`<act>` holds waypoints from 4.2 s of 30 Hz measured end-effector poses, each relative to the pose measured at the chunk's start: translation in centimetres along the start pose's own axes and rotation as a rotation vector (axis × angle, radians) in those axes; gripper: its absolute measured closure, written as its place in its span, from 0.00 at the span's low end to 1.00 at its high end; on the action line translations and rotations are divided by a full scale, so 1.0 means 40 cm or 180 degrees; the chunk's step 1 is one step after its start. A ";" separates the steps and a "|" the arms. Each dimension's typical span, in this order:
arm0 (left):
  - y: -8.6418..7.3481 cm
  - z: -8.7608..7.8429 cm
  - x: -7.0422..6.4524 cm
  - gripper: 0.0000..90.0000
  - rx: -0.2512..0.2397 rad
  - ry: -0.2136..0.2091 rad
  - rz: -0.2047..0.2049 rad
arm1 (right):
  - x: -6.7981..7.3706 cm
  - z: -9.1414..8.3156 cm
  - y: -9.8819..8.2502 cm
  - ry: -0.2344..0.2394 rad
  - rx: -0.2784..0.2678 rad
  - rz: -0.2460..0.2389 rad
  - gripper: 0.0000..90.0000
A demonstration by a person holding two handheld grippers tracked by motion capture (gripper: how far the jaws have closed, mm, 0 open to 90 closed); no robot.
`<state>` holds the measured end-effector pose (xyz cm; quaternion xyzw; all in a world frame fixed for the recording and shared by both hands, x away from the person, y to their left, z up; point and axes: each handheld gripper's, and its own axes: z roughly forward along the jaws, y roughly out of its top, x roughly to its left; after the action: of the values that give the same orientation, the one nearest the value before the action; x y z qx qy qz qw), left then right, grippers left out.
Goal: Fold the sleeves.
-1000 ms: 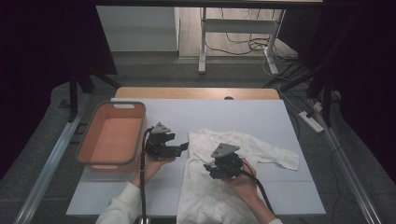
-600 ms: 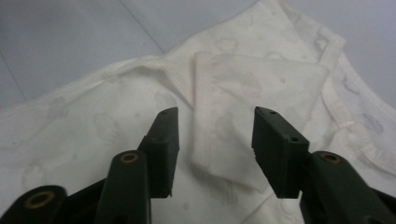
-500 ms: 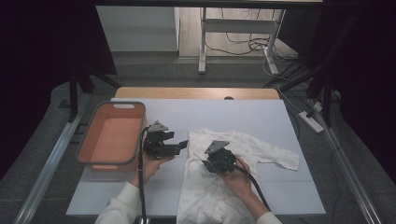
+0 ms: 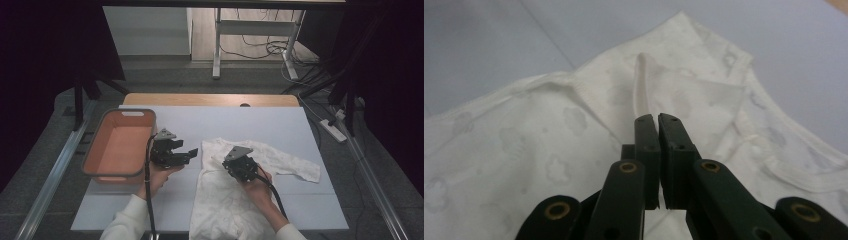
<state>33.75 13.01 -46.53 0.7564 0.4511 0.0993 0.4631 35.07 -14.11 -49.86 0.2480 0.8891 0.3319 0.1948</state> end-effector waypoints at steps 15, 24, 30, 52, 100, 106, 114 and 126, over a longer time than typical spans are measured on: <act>0.006 -0.007 -0.027 0.30 -0.0022 0.0009 0.0101 | -0.055 -0.073 -0.031 -0.0334 -0.0123 0.0410 0.96; 0.008 0.007 -0.028 0.30 0.0023 0.0015 0.0112 | -0.080 -0.072 -0.064 -0.0374 0.0007 0.0532 0.95; 0.006 0.002 -0.024 0.29 0.0014 0.0040 0.0092 | -0.089 -0.074 -0.075 -0.0419 0.0059 0.0592 0.91; 0.002 -0.004 -0.018 0.29 0.0022 0.0059 0.0072 | -0.138 -0.141 -0.114 -0.0415 -0.0210 0.0823 0.38; -0.006 -0.003 -0.012 0.28 0.0069 0.0096 0.0073 | -0.282 -0.296 -0.355 -0.1195 -0.0068 0.1674 0.38; -0.006 -0.007 -0.010 0.28 0.0058 0.0095 0.0066 | -0.298 -0.308 -0.374 -0.1330 -0.0003 0.1829 0.39; -0.006 -0.006 -0.009 0.28 0.0059 0.0101 0.0063 | -0.318 -0.312 -0.406 -0.1462 0.0117 0.1992 0.41; -0.008 -0.004 -0.010 0.28 0.0063 0.0109 0.0063 | -0.325 -0.298 -0.425 -0.1538 0.0291 0.1992 0.47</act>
<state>33.24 12.86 -46.59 0.7636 0.4525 0.1123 0.4468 34.09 -38.54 -50.78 0.5863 0.7129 0.2674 0.2766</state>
